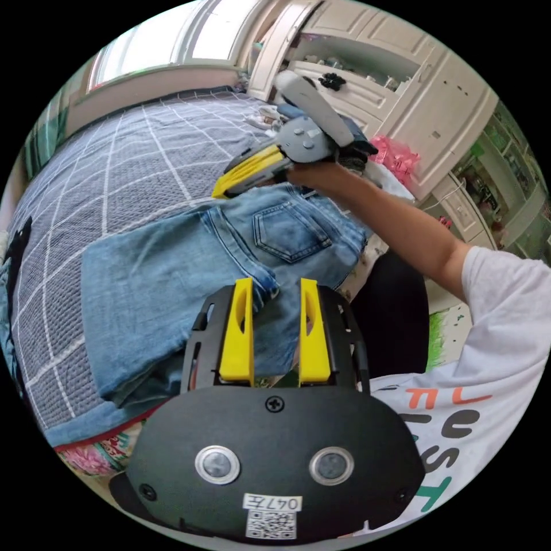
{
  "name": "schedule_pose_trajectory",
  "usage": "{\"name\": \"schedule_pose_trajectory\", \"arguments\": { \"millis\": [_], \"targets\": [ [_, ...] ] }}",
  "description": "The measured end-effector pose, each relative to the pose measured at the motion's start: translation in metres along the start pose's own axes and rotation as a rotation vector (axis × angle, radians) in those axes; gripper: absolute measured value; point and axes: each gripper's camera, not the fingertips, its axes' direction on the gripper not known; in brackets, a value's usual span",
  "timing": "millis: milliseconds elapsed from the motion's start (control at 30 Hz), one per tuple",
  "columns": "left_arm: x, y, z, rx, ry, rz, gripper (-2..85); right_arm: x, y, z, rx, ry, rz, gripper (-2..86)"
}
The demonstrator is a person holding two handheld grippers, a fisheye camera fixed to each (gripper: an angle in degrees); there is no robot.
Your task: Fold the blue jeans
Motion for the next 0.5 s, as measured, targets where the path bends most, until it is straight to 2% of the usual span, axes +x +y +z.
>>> {"name": "schedule_pose_trajectory", "arguments": {
  "millis": [67, 133, 200, 233, 267, 333, 400, 500],
  "targets": [
    [-0.010, -0.004, -0.011, 0.053, 0.019, -0.024, 10.8, -0.025, 0.002, -0.029, 0.107, -0.027, -0.028, -0.5],
    [-0.021, -0.010, -0.010, 0.061, 0.038, -0.041, 10.7, -0.046, -0.002, -0.034, 0.105, -0.027, -0.079, -0.5],
    [-0.033, -0.021, 0.009, -0.036, 0.128, -0.047, 11.6, -0.061, -0.006, -0.021, -0.005, 0.026, -0.108, -0.5],
    [-0.034, -0.022, 0.011, -0.039, 0.154, -0.049, 12.0, -0.064, -0.006, -0.007, -0.118, 0.074, -0.093, -0.4],
    [-0.034, -0.021, 0.005, -0.001, 0.179, -0.051, 11.9, -0.064, -0.003, -0.007, -0.121, 0.065, -0.052, -0.1],
    [-0.040, -0.016, -0.019, 0.069, 0.139, -0.067, 12.1, -0.069, 0.001, -0.029, -0.044, 0.056, 0.015, 0.8],
    [-0.068, -0.007, -0.059, 0.119, 0.014, -0.142, 12.2, -0.089, 0.000, -0.061, 0.049, 0.043, 0.021, 2.3],
    [-0.125, -0.005, -0.097, 0.085, -0.128, -0.250, 12.1, -0.143, -0.013, -0.106, 0.220, -0.061, -0.012, 4.0]
  ]
}}
